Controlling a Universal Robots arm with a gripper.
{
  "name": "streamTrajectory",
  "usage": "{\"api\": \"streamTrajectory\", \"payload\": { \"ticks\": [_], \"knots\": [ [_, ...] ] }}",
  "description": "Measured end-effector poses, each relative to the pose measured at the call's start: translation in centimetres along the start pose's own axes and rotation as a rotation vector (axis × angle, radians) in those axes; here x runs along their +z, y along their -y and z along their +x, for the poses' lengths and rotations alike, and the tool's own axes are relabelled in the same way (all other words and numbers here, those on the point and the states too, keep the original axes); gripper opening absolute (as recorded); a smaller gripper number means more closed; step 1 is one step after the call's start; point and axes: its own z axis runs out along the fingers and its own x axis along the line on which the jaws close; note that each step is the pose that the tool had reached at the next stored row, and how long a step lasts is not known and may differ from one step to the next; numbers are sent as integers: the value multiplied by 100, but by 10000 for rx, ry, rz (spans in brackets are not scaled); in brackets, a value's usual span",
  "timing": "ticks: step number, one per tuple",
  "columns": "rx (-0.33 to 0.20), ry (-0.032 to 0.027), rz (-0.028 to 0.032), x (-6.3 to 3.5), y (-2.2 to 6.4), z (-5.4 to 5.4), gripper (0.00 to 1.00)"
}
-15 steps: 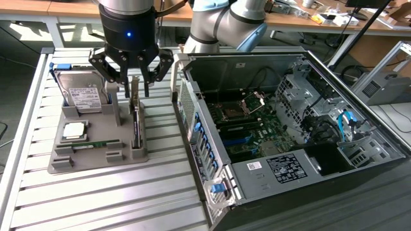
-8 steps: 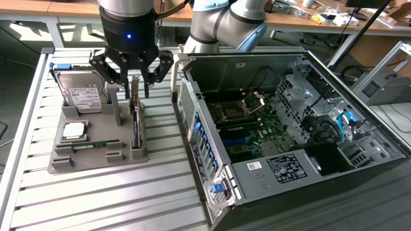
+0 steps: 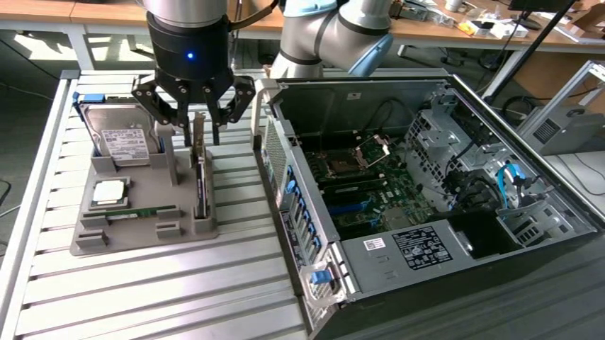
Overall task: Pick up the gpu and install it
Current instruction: 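Pick up the gpu and move the gpu toward the slot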
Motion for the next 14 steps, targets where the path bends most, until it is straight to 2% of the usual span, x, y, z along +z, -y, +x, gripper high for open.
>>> {"api": "streamTrajectory", "payload": {
  "ticks": [14],
  "knots": [
    [-1, -1, 0, 33, 2, 1, 42]
  ]
}}
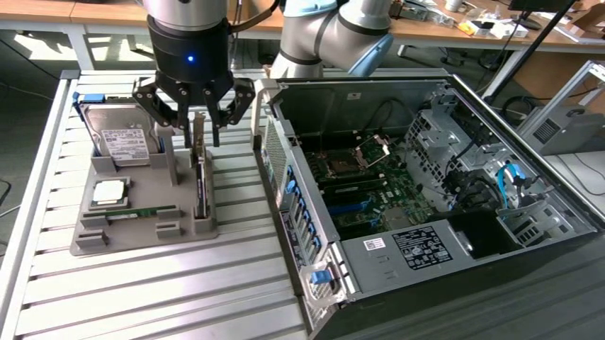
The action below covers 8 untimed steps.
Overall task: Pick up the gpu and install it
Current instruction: 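Pick up the gpu and move the gpu toward the slot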
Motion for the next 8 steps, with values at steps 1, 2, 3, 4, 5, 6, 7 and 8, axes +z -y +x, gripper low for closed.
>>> {"api": "streamTrajectory", "payload": {
  "ticks": [1, 2, 3, 4, 5, 6, 7, 8],
  "knots": [
    [0, 0, 0, 2, 0, 0, 42],
    [0, -1, 0, 4, 0, 0, 42],
    [1, 0, 1, 6, 0, 0, 42],
    [1, 0, 0, 9, 0, 0, 42],
    [0, 0, 0, 11, 0, 0, 42],
    [0, 0, 0, 14, 1, 0, 42],
    [0, 0, 0, 17, 1, 0, 42],
    [0, 0, 0, 19, 1, 1, 42]
  ]
}}
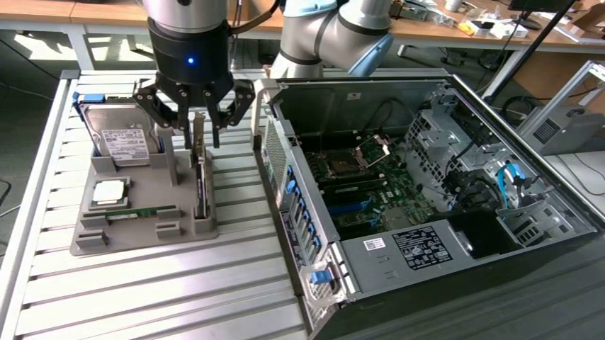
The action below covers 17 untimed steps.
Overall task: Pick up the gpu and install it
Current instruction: 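Pick up the gpu and move the gpu toward the slot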
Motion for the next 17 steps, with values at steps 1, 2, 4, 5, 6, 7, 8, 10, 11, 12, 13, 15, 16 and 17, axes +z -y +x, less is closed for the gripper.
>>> {"api": "streamTrajectory", "payload": {
  "ticks": [1, 2, 4, 5, 6, 7, 8, 10, 11, 12, 13, 15, 16, 17],
  "knots": [
    [0, 1, 0, 3, 0, 0, 42],
    [0, 1, 0, 5, 0, 0, 42],
    [0, 0, 0, 10, 0, 0, 42],
    [0, 0, 0, 12, 0, 0, 42],
    [0, 0, 0, 17, 1, 0, 42],
    [0, 0, 0, 22, 1, 0, 42],
    [0, 0, 0, 26, 1, 1, 42],
    [0, 0, 0, 34, 1, 1, 42],
    [0, 0, 0, 37, 2, 1, 42],
    [0, 0, 0, 40, 2, 1, 42],
    [0, 0, 0, 44, 2, 1, 42],
    [0, 0, 0, 49, 2, 1, 42],
    [0, 1, -1, 54, 2, 1, 42],
    [0, 0, 0, 56, 2, 1, 42]
  ]
}}
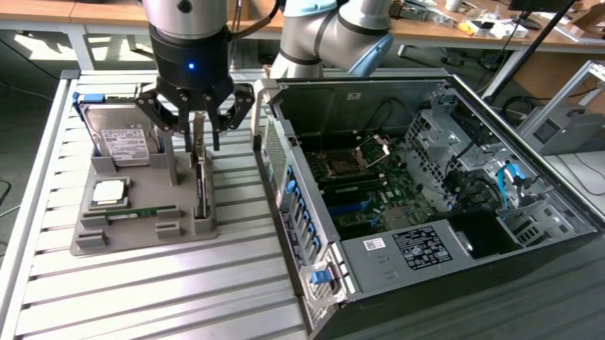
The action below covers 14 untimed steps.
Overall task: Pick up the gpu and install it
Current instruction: 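Pick up the gpu and move the gpu toward the slot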
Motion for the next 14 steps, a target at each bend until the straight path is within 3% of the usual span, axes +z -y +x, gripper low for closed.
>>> {"api": "streamTrajectory", "payload": {
  "ticks": [14],
  "knots": [
    [0, 0, 1, 39, 2, 1, 42]
  ]
}}
